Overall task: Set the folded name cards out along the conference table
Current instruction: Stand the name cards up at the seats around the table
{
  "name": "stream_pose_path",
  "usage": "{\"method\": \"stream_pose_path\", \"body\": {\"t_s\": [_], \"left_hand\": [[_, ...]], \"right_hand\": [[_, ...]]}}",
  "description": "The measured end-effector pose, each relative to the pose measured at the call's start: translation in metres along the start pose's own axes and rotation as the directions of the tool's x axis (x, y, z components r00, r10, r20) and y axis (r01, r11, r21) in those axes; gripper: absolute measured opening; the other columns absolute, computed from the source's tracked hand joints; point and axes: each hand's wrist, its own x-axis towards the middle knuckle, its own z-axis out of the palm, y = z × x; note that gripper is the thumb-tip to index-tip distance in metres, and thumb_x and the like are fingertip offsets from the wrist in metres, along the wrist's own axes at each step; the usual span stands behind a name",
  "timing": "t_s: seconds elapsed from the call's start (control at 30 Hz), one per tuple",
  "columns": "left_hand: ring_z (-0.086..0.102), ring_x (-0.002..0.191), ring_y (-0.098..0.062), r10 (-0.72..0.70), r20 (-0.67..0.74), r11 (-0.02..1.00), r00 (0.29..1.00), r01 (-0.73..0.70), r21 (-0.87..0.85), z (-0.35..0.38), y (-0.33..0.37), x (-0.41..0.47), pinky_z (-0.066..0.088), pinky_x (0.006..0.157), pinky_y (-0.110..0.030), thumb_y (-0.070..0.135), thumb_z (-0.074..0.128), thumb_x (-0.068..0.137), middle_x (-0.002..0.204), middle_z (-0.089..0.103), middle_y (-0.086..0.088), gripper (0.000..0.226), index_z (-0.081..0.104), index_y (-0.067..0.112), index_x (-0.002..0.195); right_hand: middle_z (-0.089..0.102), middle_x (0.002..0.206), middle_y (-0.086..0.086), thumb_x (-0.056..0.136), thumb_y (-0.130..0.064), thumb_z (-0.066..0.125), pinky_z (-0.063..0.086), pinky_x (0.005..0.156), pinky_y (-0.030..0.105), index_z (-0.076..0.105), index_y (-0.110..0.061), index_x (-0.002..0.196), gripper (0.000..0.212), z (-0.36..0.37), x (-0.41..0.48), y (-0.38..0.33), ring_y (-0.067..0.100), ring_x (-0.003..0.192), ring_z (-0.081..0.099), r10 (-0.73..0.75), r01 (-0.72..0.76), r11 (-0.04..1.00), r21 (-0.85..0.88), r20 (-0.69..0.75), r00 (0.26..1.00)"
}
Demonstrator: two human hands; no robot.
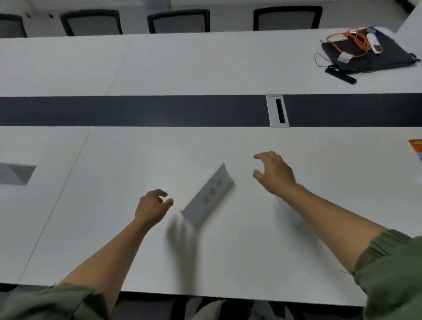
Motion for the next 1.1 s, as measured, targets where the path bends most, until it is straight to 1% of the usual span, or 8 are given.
{"method": "stream_pose_path", "body": {"t_s": [0.13,0.37,0.47,0.6,0.77,0.83,0.93,1.1], "left_hand": [[0.062,0.096,-0.023,-0.071,-0.027,0.997,0.997,0.072,0.008,-0.027,-0.043,-0.004,0.051,0.085,-0.036,0.031,0.062,0.084,0.097,0.069,-0.003,0.035,0.064,0.015,0.116],[0.057,0.112,-0.024,-0.107,-0.054,0.978,0.993,0.115,0.176,-0.061,-0.128,0.015,0.047,0.088,-0.035,0.031,0.058,0.089,0.124,0.059,-0.007,0.039,0.059,0.016,0.124],[0.054,0.114,-0.026,-0.087,-0.028,0.956,0.996,0.091,0.279,-0.073,-0.161,0.04,0.048,0.088,-0.038,0.033,0.057,0.091,0.13,0.05,-0.008,0.043,0.055,0.016,0.13],[0.046,0.121,-0.032,-0.028,-0.038,0.921,0.999,0.041,0.387,-0.081,-0.195,0.071,0.042,0.095,-0.042,0.032,0.053,0.092,0.132,0.046,-0.014,0.046,0.05,0.013,0.133],[0.043,0.11,-0.036,0.112,-0.082,0.894,0.99,-0.064,0.444,-0.081,-0.225,0.103,0.043,0.083,-0.044,0.029,0.053,0.089,0.116,0.047,-0.017,0.035,0.051,0.006,0.116],[0.037,0.122,-0.041,0.134,-0.095,0.883,0.986,-0.075,0.463,-0.073,-0.233,0.107,0.041,0.093,-0.049,0.03,0.048,0.091,0.132,0.042,-0.024,0.042,0.045,0.007,0.125],[0.012,0.145,-0.043,0.12,-0.113,0.89,0.986,-0.056,0.452,-0.056,-0.246,0.105,0.017,0.115,-0.052,0.035,0.034,0.1,0.156,0.016,-0.027,0.057,0.024,0.01,0.15],[-0.003,0.149,-0.035,0.155,-0.151,0.893,0.976,-0.073,0.444,-0.043,-0.253,0.102,0.003,0.12,-0.05,0.04,0.017,0.1,0.16,0.001,-0.021,0.06,0.01,0.013,0.154]], "right_hand": [[0.041,0.147,0.003,0.093,-0.028,0.057,0.044,0.097,0.039,0.043,-0.023,0.142,0.052,0.018,0.004,-0.041,0.023,0.132,0.039,-0.095,0.104,0.992,-0.076,0.114,0.989],[0.013,0.161,0.006,0.09,-0.019,0.054,0.015,0.117,0.046,0.028,-0.031,0.15,0.066,0.067,0.022,-0.097,0.028,0.15,0.002,-0.098,0.214,0.914,-0.344,0.326,0.94],[0.011,0.163,0.005,0.091,-0.02,0.055,0.006,0.119,0.05,0.032,-0.031,0.149,0.064,0.088,0.027,-0.118,0.028,0.151,-0.004,-0.051,0.194,0.9,-0.391,0.346,0.937],[0.02,0.161,0.002,0.094,-0.026,0.052,0.004,0.119,0.05,0.041,-0.033,0.145,0.052,0.11,0.035,-0.137,0.025,0.151,0.0,-0.022,0.167,0.894,-0.415,0.333,0.943],[0.036,0.154,-0.002,0.094,-0.035,0.051,0.002,0.118,0.051,0.048,-0.032,0.141,0.046,0.134,0.049,-0.173,0.021,0.149,0.015,-0.037,0.142,0.918,-0.371,0.277,0.96],[0.044,0.149,-0.003,0.095,-0.037,0.05,0.004,0.117,0.05,0.05,-0.031,0.139,0.045,0.142,0.055,-0.188,0.021,0.146,0.022,-0.062,0.156,0.918,-0.365,0.256,0.965],[0.052,0.142,-0.002,0.095,-0.039,0.052,0.006,0.118,0.049,0.052,-0.027,0.137,0.044,0.157,0.067,-0.212,0.02,0.142,0.03,-0.093,0.171,0.933,-0.317,0.247,0.965],[0.062,0.122,0.001,0.092,-0.04,0.055,0.023,0.113,0.042,0.057,-0.022,0.13,0.042,0.176,0.084,-0.248,0.022,0.124,0.05,-0.157,0.202,0.955,-0.216,0.211,0.965]]}}
